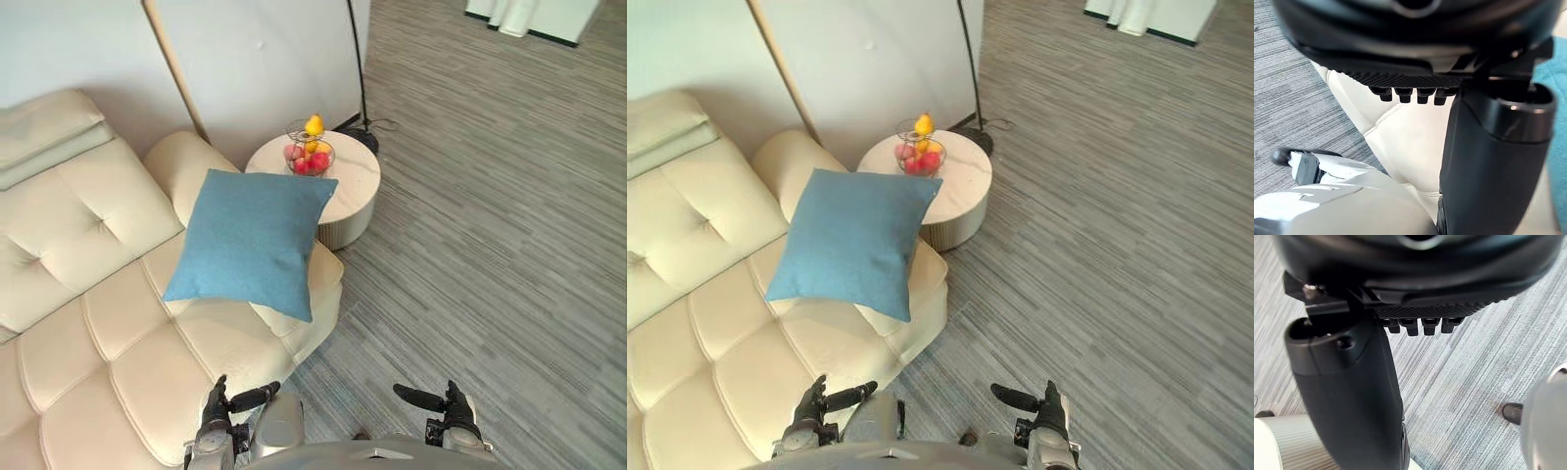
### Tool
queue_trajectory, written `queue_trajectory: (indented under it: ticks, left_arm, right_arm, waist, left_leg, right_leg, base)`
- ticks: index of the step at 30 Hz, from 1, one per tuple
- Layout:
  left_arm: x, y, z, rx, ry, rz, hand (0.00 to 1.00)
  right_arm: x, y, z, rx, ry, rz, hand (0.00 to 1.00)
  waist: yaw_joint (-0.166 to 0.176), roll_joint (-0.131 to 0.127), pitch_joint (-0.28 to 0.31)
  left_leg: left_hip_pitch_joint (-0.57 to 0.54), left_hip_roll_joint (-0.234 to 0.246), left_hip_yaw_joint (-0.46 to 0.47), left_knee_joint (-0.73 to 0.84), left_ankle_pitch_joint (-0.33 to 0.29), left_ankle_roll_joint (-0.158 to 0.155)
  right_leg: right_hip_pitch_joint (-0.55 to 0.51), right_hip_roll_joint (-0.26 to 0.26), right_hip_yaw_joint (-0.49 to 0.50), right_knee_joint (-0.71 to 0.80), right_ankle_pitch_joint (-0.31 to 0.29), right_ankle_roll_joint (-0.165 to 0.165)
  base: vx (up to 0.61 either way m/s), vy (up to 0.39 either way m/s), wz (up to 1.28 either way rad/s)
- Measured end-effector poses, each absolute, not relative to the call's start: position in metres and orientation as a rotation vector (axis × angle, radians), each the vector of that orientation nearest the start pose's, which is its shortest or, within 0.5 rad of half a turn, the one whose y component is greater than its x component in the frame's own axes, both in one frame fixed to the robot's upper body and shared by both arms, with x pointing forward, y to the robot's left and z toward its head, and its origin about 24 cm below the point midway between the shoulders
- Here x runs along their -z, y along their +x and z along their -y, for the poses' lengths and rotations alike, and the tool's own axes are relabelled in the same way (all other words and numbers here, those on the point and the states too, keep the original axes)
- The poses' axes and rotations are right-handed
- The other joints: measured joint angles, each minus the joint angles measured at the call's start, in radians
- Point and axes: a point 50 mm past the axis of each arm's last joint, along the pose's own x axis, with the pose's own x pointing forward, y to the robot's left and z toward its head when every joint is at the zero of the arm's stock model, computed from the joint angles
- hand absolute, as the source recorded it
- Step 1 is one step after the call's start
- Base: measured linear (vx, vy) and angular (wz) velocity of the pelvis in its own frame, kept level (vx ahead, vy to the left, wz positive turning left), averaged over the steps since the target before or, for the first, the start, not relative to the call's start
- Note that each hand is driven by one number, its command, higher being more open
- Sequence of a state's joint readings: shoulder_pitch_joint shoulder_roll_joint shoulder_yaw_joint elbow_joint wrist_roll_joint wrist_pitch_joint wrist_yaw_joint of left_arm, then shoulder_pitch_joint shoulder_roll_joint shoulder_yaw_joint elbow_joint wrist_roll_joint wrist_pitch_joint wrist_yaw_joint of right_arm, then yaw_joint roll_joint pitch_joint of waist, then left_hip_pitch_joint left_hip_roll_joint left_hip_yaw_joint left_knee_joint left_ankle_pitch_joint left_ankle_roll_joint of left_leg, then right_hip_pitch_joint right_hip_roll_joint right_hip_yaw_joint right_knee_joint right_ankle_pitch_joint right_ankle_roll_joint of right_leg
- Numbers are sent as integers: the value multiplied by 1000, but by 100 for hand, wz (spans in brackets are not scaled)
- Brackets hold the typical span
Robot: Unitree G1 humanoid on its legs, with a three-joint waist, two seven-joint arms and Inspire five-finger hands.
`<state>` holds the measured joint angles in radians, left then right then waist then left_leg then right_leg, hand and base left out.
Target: Pick up cushions and gather them together orderly.
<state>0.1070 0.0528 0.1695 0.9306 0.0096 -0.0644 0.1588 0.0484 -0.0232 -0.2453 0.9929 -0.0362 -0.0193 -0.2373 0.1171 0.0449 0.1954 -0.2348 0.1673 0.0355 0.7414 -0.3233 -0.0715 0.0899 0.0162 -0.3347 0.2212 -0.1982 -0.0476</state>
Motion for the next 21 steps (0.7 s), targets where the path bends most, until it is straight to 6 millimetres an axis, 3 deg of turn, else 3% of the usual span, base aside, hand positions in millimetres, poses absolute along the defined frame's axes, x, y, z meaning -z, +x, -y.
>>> queue_trajectory:
  ticks: [1,2,3,6,9,11,12,14,16,19,21]
  left_arm:
    - [148,112,-205,-346,62,-959,100]
    - [148,113,-205,-334,75,-959,100]
    - [148,113,-205,-326,82,-963,100]
    - [147,112,-216,-332,111,-967,100]
    - [149,106,-218,-329,117,-992,100]
    - [150,104,-219,-321,124,-1000,100]
    - [150,104,-220,-310,137,-1002,100]
    - [150,101,-223,-302,157,-1012,100]
    - [151,100,-223,-307,159,-1014,100]
    - [150,102,-222,-312,154,-1009,100]
    - [150,101,-224,-327,159,-1007,100]
  right_arm:
    - [152,114,203,451,-54,-1022,100]
    - [152,114,203,453,-52,-1024,100]
    - [153,113,203,458,-51,-1030,100]
    - [155,114,191,440,-22,-1046,100]
    - [157,113,189,428,-24,-1068,100]
    - [158,112,191,424,-25,-1077,100]
    - [158,110,192,426,-27,-1078,100]
    - [160,104,191,424,-25,-1094,100]
    - [160,103,193,429,-26,-1085,100]
    - [158,102,195,441,-25,-1070,100]
    - [159,97,192,442,-17,-1077,100]
  waist:
    - [-1,0,0]
    - [0,0,0]
    - [4,-1,0]
    - [12,-52,0]
    - [16,-63,-6]
    - [14,-64,-10]
    - [4,-70,-9]
    - [-2,-80,-19]
    - [-3,-80,-21]
    - [-10,-74,-25]
    - [-11,-94,-39]
  left_leg:
    - [-10,-12,30,-101,9,5]
    - [-14,-34,76,-262,103,28]
    - [-10,-44,96,-326,218,58]
    - [38,-92,110,-396,234,65]
    - [90,-127,108,-427,225,80]
    - [142,-144,57,-458,210,100]
    - [159,-155,23,-468,205,109]
    - [175,-168,-32,-475,203,112]
    - [188,-177,-103,-483,203,112]
    - [176,-187,-193,-490,202,105]
    - [145,-216,-268,-472,182,70]
  right_leg:
    - [16,-1,-20,-18,0,2]
    - [35,-3,-48,-37,-4,14]
    - [49,-4,-56,-39,-14,29]
    - [62,-44,-51,-46,-17,49]
    - [70,-84,-49,41,-10,75]
    - [-20,-140,-49,343,-7,109]
    - [-73,-170,-36,478,8,148]
    - [-121,-187,-3,552,-48,120]
    - [-180,-176,75,495,-77,112]
    - [-224,-118,268,354,-75,110]
    - [-212,-92,459,201,-40,112]
  base:
    - [241,-26,61]
    - [302,22,64]
    - [280,51,50]
    - [279,48,29]
    - [262,99,27]
    - [126,80,60]
    - [147,23,79]
    - [124,-5,94]
    - [57,-47,110]
    - [27,-169,99]
    - [40,-339,123]
